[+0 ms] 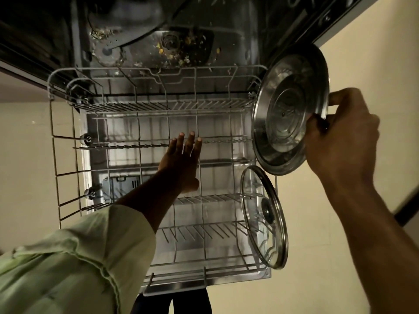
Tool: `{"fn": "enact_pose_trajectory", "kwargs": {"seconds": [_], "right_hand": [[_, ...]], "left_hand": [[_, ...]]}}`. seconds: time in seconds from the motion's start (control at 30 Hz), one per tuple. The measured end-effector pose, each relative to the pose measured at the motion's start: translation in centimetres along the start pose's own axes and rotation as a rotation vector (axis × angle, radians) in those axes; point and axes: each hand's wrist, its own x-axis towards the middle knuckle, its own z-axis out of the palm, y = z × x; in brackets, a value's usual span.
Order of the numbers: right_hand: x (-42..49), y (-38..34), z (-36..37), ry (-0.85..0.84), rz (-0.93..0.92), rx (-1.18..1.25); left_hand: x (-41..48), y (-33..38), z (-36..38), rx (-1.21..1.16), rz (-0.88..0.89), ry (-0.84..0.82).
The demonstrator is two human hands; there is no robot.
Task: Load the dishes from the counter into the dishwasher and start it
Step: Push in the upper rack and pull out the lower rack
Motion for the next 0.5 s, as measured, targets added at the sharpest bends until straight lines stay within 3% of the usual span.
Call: {"fn": "enact_pose_trajectory", "kwargs": {"seconds": [0.5], "right_hand": [[-2.2,0.0,-0.3,0.036,0.016,0.008]], "left_hand": [[0.1,-0.3,-0.2,-0.002,0.017,-0.018]]}}
